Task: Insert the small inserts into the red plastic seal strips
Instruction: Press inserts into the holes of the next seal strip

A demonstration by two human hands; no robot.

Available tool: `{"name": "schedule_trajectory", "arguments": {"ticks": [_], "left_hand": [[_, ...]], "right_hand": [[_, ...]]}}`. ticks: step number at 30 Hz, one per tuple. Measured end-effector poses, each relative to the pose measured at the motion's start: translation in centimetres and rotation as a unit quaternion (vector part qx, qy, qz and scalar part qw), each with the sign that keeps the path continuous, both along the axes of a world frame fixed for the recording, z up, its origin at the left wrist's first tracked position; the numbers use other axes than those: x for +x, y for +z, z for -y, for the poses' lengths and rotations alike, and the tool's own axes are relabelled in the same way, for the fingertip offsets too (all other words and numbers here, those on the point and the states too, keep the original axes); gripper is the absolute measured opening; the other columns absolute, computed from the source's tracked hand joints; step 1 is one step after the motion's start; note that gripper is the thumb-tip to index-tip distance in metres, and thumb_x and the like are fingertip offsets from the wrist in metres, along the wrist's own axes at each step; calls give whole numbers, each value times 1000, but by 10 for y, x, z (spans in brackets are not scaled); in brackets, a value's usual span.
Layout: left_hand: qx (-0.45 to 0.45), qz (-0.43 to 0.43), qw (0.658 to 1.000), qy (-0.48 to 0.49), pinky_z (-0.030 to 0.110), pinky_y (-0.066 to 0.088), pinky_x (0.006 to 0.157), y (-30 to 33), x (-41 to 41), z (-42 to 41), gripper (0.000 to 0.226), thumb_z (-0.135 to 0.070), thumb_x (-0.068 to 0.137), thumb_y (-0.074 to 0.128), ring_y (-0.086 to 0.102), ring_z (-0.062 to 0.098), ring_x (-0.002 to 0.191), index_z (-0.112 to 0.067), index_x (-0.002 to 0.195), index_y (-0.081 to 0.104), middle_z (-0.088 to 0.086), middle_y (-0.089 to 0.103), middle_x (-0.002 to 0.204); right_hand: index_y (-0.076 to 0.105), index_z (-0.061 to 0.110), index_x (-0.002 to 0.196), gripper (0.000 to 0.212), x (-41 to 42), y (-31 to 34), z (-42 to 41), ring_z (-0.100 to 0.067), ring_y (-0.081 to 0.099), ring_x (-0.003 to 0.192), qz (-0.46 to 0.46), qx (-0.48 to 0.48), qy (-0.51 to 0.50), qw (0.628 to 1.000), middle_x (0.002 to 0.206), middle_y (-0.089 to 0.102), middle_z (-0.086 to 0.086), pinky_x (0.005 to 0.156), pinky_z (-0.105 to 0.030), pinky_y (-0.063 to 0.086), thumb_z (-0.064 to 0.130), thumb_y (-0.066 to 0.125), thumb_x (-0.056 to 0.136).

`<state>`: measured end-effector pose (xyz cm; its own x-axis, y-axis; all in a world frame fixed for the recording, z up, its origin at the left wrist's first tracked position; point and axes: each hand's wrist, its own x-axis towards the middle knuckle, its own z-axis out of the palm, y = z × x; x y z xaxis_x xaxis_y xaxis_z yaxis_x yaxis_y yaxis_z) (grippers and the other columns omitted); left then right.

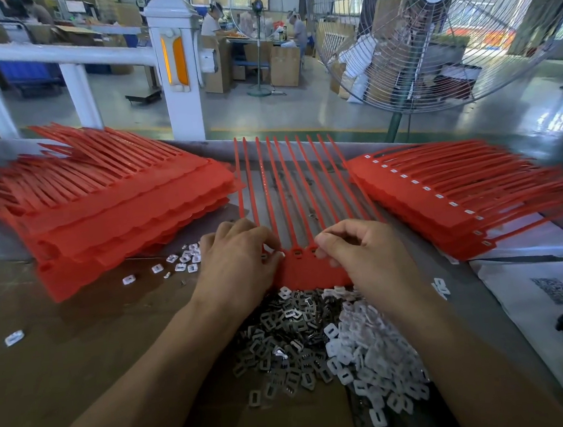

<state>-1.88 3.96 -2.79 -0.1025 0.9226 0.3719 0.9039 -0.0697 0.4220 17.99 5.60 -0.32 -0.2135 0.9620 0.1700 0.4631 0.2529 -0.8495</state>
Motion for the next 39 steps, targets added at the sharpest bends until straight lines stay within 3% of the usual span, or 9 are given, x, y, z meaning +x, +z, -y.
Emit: {"name": "schedule_trajectory", "arguments": {"ticks": [5, 10, 17, 23, 30, 36, 39], "left_hand": [[7, -33, 999, -2, 31, 18, 101, 2, 0, 6, 20, -43, 94, 64, 43, 12, 120, -38, 113, 68, -16, 61, 120], [8, -65, 998, -21, 31, 21, 102, 5, -3, 13, 24, -40, 97, 60, 44, 8, 122, -41, 120, 68, -19, 61, 122], [-27, -90, 995, -39, 33, 24, 106, 11, -1, 16, 33, -33, 102, 47, 43, 8, 124, -46, 126, 66, -21, 57, 129], [-49, -107, 992, -42, 38, 29, 108, 14, 1, 16, 37, -25, 101, 47, 43, 13, 126, -44, 128, 63, -16, 55, 130], [-45, -114, 992, -22, 38, 32, 104, 9, 5, 11, 32, -26, 98, 53, 43, 17, 124, -43, 122, 65, -11, 54, 126], [-45, -113, 992, -15, 38, 31, 105, 8, 5, 9, 31, -26, 97, 56, 41, 17, 127, -43, 120, 66, -11, 53, 127], [-52, -95, 994, -23, 39, 30, 105, 8, 2, 7, 33, -24, 97, 53, 40, 16, 127, -44, 120, 67, -13, 54, 128]], "right_hand": [[74, 36, 89, 16, 2, 2, -1, -5, 70, 75, 11, 1, -8, 1000, 85, 74, 25, 60, -15, 48, 42, 63, 99], [75, 35, 89, 16, 5, 2, -2, 9, 68, 78, 6, -4, -8, 1000, 86, 74, 26, 72, -24, 47, 40, 64, 99], [75, 33, 87, 17, 7, 5, -1, 10, 66, 78, 23, 7, 1, 1000, 83, 74, 25, 71, -22, 44, 38, 65, 100], [76, 33, 86, 16, 18, 13, -3, 5, 67, 75, 124, -40, 42, 991, 81, 73, 22, 66, -25, 46, 46, 70, 95], [77, 37, 84, 6, 24, 19, -5, 6, 68, 74, 207, -70, 116, 969, 81, 74, 22, 68, -20, 47, 38, 78, 90], [77, 34, 84, 6, 26, 20, -6, 4, 70, 76, 238, -85, 126, 959, 81, 75, 21, 72, -26, 55, 35, 81, 88], [77, 34, 85, 5, 23, 18, -6, 8, 68, 79, 248, -69, 127, 958, 84, 74, 24, 71, -19, 48, 36, 82, 88]]}}
